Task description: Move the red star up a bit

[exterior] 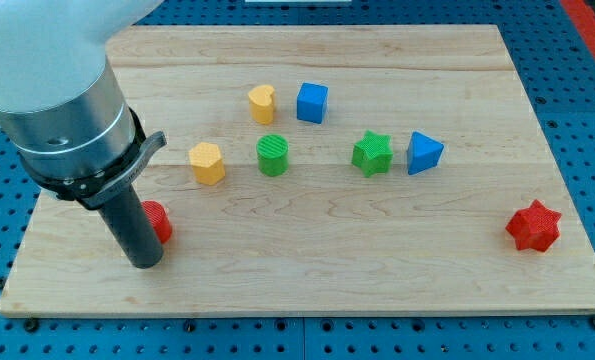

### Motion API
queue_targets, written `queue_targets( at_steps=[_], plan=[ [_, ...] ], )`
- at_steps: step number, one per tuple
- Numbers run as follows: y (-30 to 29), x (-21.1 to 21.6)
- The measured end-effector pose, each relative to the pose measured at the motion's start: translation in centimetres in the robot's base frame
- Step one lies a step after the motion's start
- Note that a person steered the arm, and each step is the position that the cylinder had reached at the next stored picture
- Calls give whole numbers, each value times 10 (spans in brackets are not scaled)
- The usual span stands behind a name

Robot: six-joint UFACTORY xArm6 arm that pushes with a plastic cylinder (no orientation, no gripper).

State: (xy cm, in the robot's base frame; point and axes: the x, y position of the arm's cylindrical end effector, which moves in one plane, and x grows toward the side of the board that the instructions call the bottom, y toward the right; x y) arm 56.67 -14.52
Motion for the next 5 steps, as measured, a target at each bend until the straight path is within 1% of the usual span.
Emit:
queue_targets(
  at_steps=[1,2,4,5],
  plan=[
    [87,35],
    [153,41],
    [244,45],
    [281,52]
  ],
)
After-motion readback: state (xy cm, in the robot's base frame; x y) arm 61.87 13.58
